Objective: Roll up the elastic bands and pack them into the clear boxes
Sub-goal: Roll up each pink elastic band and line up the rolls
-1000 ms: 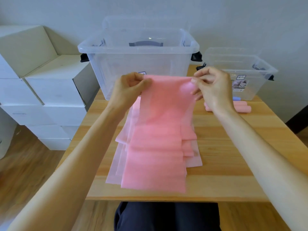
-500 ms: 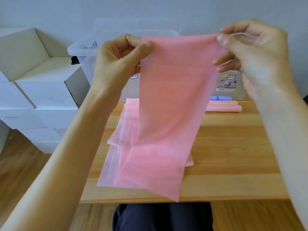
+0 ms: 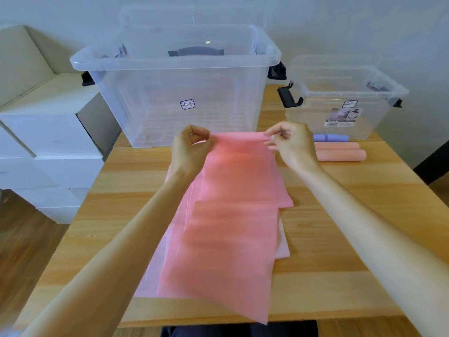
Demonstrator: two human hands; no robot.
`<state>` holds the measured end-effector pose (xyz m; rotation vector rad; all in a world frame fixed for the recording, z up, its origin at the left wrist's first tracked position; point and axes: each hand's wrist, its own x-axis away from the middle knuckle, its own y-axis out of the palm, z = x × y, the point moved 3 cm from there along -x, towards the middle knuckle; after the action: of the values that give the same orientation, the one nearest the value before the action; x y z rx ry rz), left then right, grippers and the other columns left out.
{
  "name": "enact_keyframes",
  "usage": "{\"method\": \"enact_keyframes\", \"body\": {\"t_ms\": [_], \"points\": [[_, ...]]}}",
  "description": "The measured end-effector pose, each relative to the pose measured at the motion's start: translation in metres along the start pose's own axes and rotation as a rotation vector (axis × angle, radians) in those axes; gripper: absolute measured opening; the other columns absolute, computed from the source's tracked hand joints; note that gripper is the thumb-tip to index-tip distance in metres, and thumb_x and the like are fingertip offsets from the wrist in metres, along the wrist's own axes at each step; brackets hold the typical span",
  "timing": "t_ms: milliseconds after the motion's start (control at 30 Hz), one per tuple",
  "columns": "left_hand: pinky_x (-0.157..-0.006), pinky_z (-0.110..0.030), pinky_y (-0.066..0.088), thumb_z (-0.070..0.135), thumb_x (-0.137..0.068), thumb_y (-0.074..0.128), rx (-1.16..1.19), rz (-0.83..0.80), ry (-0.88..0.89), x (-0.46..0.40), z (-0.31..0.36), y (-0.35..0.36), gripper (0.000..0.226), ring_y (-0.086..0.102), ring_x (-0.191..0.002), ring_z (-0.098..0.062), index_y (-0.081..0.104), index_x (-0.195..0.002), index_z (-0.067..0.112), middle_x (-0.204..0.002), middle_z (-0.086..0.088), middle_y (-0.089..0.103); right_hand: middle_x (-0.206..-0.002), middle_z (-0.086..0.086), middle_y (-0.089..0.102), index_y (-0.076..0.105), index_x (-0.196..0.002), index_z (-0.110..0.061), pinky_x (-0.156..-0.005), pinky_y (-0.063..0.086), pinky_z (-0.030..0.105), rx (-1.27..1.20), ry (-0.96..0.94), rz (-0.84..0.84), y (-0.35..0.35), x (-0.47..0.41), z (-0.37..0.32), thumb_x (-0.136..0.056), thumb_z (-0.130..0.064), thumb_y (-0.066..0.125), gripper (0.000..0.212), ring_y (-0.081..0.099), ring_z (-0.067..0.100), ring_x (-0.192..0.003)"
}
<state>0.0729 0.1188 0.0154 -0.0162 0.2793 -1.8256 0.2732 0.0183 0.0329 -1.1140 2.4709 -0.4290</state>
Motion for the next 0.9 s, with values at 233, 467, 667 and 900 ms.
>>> {"method": "enact_keyframes", "body": {"t_ms": [233,467,667,900], "points": [[-0.085,-0.018,0.053,0.007,-0.086,0.066,-0.232,-0.047,0.122,-0.008,-0.02,0.006,0.015,0.069,-0.093,-0.001,0.065,-0.089,0.022,-0.099,0.01,0.073,-0.114,0.003,0.063,0.073,-0.11,-0.006,-0.097,0.041,0.012,0.284,-0.158,-0.148,0.024,0.004,0.022,-0.088,-0.003,0.067,0.023,0.061,0.018,-0.106],[-0.085,-0.002,0.041,0.004,-0.089,0.064,-0.459,-0.134,0.308,-0.004,-0.026,0.004,0.021,0.063,-0.093,-0.005,0.076,-0.102,0.015,-0.11,0.006,0.071,-0.139,0.009,0.05,0.066,-0.124,-0.003,-0.094,0.019,0.003,0.417,-0.215,-0.209,0.032,0.01,0.031,-0.093,-0.011,0.065,0.032,0.05,0.022,-0.127],[-0.081,-0.014,0.049,0.01,-0.089,0.066,-0.434,-0.096,0.269,0.007,-0.016,-0.013,0.027,0.064,-0.096,-0.007,0.073,-0.111,0.024,-0.117,0.012,0.07,-0.147,0.004,0.043,0.069,-0.122,-0.012,-0.102,0.027,0.014,0.377,-0.219,-0.121,0.012,0.018,0.019,-0.091,-0.014,0.068,0.031,0.048,0.019,-0.129],[-0.075,0.0,0.044,0.013,-0.089,0.069,-0.356,-0.128,0.155,0.054,-0.006,-0.057,0.023,0.065,-0.093,0.002,0.072,-0.107,0.027,-0.107,0.018,0.07,-0.114,-0.004,0.059,0.075,-0.098,-0.017,-0.083,0.038,0.005,0.239,-0.15,-0.121,-0.023,0.07,0.006,-0.086,-0.014,0.074,0.013,0.056,0.013,-0.087]]}}
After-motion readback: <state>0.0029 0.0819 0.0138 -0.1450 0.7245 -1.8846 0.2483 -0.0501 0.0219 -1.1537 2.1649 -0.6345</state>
